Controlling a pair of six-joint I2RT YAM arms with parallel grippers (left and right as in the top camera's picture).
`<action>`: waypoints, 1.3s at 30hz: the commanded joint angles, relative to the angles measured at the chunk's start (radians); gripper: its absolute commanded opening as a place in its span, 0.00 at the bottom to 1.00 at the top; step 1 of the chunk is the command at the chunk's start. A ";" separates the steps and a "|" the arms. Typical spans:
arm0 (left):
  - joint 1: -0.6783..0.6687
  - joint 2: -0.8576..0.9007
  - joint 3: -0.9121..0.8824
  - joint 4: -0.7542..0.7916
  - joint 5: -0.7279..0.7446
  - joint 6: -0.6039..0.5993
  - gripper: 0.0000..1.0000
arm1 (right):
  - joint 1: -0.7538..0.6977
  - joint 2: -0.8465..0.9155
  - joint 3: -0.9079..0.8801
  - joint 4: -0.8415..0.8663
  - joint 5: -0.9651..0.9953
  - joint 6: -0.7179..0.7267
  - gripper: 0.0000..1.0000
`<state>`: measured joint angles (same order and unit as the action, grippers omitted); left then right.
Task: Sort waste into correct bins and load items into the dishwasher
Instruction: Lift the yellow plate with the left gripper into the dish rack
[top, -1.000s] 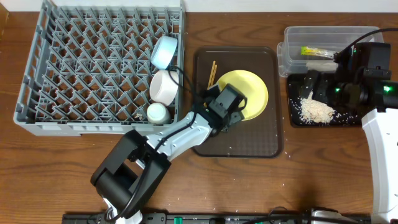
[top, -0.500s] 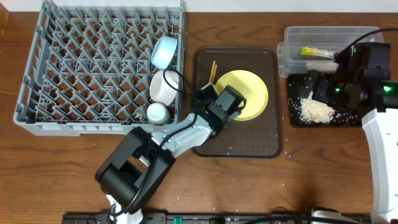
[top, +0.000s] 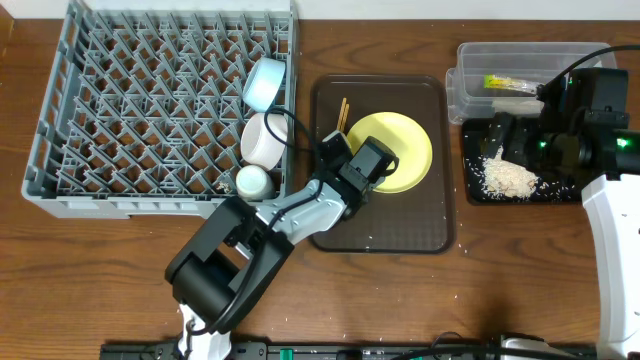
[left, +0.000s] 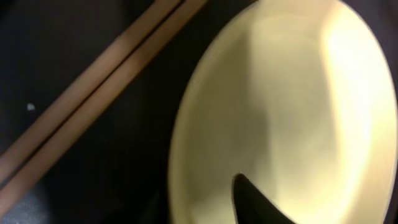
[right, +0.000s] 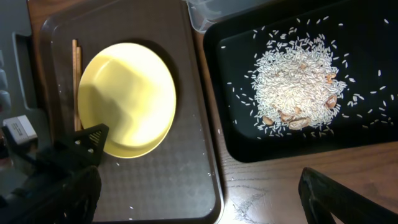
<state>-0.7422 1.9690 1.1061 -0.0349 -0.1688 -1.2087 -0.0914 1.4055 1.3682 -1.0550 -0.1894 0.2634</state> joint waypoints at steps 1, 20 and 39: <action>0.002 0.068 -0.023 -0.026 -0.001 -0.002 0.27 | -0.006 0.005 0.010 -0.002 0.002 0.010 0.99; 0.035 -0.253 -0.022 -0.078 -0.001 0.275 0.07 | -0.006 0.005 0.010 -0.001 0.002 0.010 0.99; 0.327 -0.603 -0.022 -0.166 -0.058 0.640 0.08 | -0.006 0.005 0.010 -0.002 0.002 0.010 0.99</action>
<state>-0.4801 1.4239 1.0801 -0.2020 -0.1673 -0.6922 -0.0914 1.4055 1.3682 -1.0554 -0.1894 0.2634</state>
